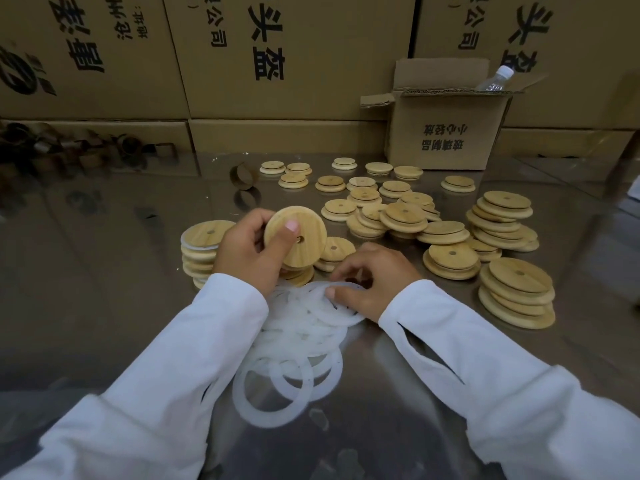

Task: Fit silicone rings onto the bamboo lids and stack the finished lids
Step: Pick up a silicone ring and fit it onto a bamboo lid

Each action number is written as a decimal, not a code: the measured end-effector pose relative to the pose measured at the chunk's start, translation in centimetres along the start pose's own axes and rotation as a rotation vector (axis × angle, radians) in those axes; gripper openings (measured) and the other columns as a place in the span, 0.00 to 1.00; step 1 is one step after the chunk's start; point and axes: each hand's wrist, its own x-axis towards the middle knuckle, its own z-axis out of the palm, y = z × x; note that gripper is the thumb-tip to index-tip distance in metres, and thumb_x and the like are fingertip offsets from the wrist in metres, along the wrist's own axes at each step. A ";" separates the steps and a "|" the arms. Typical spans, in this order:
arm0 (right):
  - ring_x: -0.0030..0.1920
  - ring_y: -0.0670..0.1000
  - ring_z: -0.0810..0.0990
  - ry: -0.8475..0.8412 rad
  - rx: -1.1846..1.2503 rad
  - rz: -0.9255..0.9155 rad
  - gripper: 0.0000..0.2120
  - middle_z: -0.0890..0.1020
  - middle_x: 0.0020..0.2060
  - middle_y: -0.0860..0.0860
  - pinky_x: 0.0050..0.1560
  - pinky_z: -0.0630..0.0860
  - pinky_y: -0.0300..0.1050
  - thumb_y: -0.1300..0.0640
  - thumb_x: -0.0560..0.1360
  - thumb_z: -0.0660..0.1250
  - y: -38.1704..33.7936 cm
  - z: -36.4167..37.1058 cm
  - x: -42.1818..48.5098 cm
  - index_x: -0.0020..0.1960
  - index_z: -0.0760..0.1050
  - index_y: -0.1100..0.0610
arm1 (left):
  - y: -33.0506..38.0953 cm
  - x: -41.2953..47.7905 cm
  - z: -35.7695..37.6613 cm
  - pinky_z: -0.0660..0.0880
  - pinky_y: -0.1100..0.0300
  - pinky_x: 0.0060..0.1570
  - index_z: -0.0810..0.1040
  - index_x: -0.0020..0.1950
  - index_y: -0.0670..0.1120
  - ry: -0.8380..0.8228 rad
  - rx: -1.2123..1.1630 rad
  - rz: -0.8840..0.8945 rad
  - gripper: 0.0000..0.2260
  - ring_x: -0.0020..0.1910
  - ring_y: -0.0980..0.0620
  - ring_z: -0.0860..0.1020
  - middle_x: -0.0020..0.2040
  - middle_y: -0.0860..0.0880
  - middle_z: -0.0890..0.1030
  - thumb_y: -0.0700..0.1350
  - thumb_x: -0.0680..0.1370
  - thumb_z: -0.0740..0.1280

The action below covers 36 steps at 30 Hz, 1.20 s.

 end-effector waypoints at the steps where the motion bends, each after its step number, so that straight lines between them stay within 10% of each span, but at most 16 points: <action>1: 0.44 0.47 0.73 0.005 0.001 0.006 0.03 0.74 0.41 0.45 0.46 0.71 0.42 0.48 0.70 0.71 0.1 -0.1 0.0 0.42 0.80 0.47 | 0.0 0.0 0.0 0.70 0.74 0.33 0.77 0.45 0.44 0.002 -0.003 -0.005 0.06 0.33 0.64 0.75 0.37 0.51 0.79 0.47 0.76 0.65; 11: 0.37 0.38 0.77 0.357 0.454 0.129 0.05 0.81 0.36 0.44 0.37 0.71 0.27 0.57 0.69 0.72 0.6 -0.8 0.4 0.37 0.80 0.48 | 0.5 -0.1 -0.1 0.78 0.62 0.29 0.77 0.41 0.49 0.046 -0.221 -0.188 0.06 0.31 0.58 0.80 0.35 0.56 0.79 0.47 0.77 0.64; 20: 0.46 0.49 0.74 0.373 -0.129 0.180 0.02 0.76 0.45 0.48 0.44 0.71 0.42 0.52 0.72 0.68 1.6 -1.2 0.5 0.42 0.80 0.47 | 0.7 0.1 -0.3 0.77 0.62 0.26 0.76 0.46 0.46 -0.009 -0.398 -0.301 0.07 0.33 0.40 0.83 0.47 0.40 0.80 0.48 0.78 0.63; 25: 0.38 0.40 0.76 0.713 0.479 0.179 0.08 0.79 0.36 0.42 0.37 0.69 0.26 0.55 0.73 0.68 0.5 -2.2 0.6 0.37 0.76 0.46 | 0.8 0.3 -0.1 0.77 0.63 0.27 0.75 0.46 0.45 0.000 -0.443 -0.325 0.07 0.33 0.42 0.83 0.48 0.40 0.79 0.48 0.78 0.63; 31: 0.35 0.45 0.77 0.391 1.304 0.237 0.07 0.81 0.34 0.47 0.38 0.73 0.39 0.55 0.73 0.68 -1.2 -3.3 0.1 0.38 0.82 0.49 | 0.7 0.2 -0.1 0.78 0.62 0.28 0.75 0.49 0.42 -0.107 -0.488 -0.377 0.08 0.35 0.42 0.83 0.41 0.42 0.82 0.47 0.76 0.64; 36: 0.29 0.45 0.75 0.218 1.178 0.250 0.09 0.80 0.28 0.47 0.33 0.70 0.38 0.58 0.72 0.69 -2.8 -2.2 -0.1 0.34 0.82 0.52 | 1.4 0.1 -0.3 0.78 0.60 0.27 0.75 0.51 0.40 -0.289 -0.634 -0.578 0.09 0.33 0.41 0.83 0.40 0.39 0.83 0.44 0.79 0.59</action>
